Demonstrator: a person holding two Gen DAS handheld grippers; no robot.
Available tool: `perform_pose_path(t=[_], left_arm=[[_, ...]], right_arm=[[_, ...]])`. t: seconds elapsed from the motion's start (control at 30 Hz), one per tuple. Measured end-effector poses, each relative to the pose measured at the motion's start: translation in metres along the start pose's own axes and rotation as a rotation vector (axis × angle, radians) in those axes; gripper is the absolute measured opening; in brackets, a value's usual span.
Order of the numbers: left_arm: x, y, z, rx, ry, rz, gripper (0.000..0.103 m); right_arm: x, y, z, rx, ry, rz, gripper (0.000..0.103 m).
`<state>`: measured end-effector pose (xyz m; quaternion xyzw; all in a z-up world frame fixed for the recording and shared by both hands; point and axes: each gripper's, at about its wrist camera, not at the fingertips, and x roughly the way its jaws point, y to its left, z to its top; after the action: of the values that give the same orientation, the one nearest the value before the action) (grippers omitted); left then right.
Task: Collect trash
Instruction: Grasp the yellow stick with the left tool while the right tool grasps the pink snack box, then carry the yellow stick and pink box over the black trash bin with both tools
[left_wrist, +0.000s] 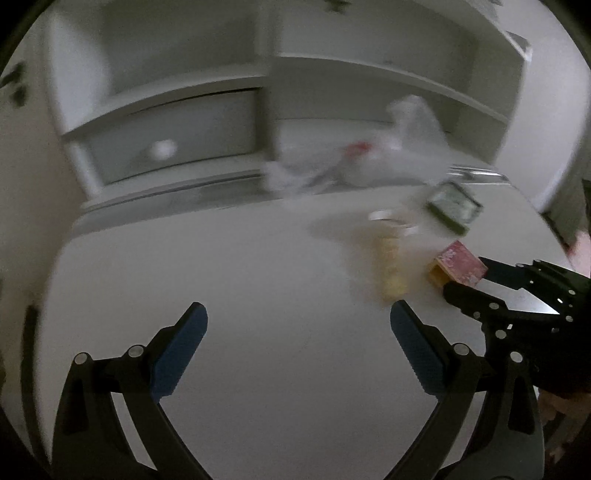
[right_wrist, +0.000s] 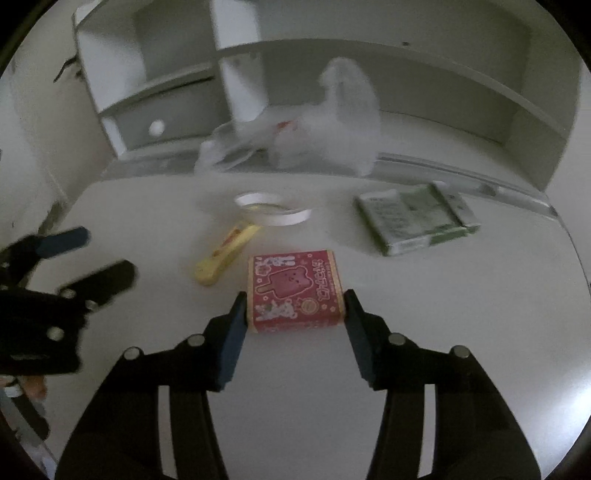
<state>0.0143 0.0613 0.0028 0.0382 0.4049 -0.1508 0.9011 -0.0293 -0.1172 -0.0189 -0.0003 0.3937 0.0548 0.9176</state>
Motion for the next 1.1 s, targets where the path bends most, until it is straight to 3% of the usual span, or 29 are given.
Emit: perform_pose_path(t=[0.1,0.13,0.2,0.33,0.4,0.5,0.87,1.1], left_arm=[[0.019,-0.021,0.013,0.056,0.017,-0.036,0.091],[0.026,-0.027,0.017,0.07,0.029,-0.038,0.086],[0.038,-0.036,0.023,0.083,0.061,-0.047,0.064],[0.048,-0.053,0.031,0.146,0.068,-0.012,0.051],[0.048,-0.056,0.033,0.141,0.061,-0.032,0.012],[0.045,-0.054,0.033,0.071,0.077,-0.117,0.012],[-0.002,-0.079,0.039,0.084,-0.013,-0.116,0.012],[-0.003,-0.098,0.031,0.112,0.012,-0.126,0.012]], right_arm=[[-0.008,-0.018,-0.003,0.026,-0.014,-0.023,0.051],[-0.011,-0.025,-0.006,0.037,-0.016,-0.03,0.051],[-0.016,-0.034,-0.008,0.051,-0.021,-0.032,0.051],[-0.027,-0.049,-0.015,0.073,-0.031,-0.028,0.051],[-0.03,-0.052,-0.018,0.075,-0.036,-0.026,0.051],[-0.035,-0.056,-0.019,0.077,-0.046,-0.021,0.051],[-0.062,-0.081,-0.03,0.119,-0.098,-0.022,0.051],[-0.065,-0.096,-0.048,0.161,-0.088,-0.019,0.051]])
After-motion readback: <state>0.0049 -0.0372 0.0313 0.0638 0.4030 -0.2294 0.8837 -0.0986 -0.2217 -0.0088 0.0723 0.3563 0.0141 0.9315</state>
